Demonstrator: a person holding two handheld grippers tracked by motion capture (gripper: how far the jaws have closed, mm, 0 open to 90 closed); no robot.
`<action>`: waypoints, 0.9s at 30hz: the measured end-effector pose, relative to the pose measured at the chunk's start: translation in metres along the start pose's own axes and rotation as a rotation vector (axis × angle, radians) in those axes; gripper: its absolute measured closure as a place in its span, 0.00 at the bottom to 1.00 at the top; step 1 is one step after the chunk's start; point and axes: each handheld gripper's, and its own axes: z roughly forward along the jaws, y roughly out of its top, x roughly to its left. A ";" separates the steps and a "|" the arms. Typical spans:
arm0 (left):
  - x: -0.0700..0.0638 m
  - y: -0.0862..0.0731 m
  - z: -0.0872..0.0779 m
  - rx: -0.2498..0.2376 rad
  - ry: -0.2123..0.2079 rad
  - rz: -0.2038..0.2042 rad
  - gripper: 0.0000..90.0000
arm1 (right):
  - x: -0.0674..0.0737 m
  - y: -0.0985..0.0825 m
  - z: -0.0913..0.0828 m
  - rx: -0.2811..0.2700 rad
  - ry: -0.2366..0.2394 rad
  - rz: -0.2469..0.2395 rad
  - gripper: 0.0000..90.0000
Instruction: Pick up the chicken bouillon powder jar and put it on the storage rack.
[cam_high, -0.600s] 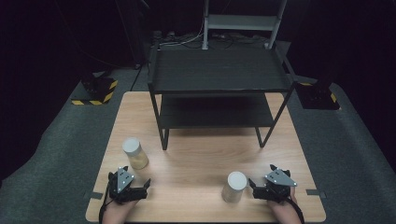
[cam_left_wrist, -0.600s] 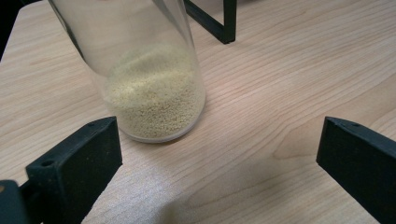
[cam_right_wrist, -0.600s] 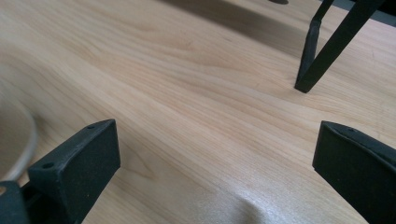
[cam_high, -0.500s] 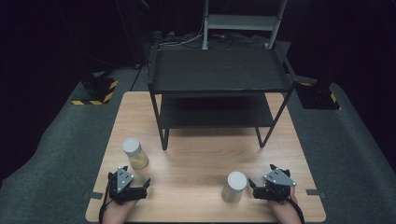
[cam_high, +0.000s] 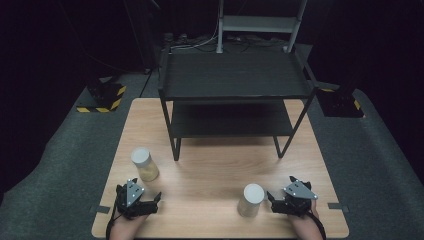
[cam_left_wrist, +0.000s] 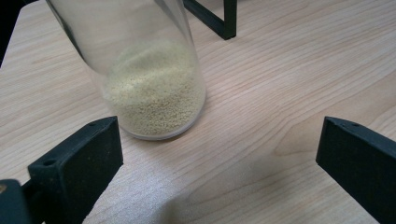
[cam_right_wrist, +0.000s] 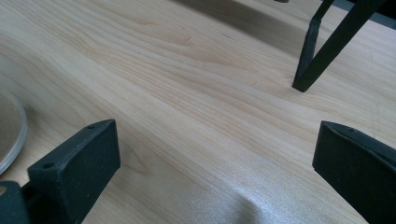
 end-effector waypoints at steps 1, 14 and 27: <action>0.001 0.000 0.000 -0.001 -0.003 -0.002 0.01 | 0.000 -0.001 0.000 -0.003 -0.001 0.003 0.00; 0.008 0.001 0.001 0.008 -0.016 -0.060 0.01 | -0.003 0.000 0.000 -0.002 0.012 0.002 0.00; 0.013 -0.003 0.000 -0.017 -0.037 -0.065 0.01 | -0.002 0.000 0.000 0.000 0.009 -0.002 0.00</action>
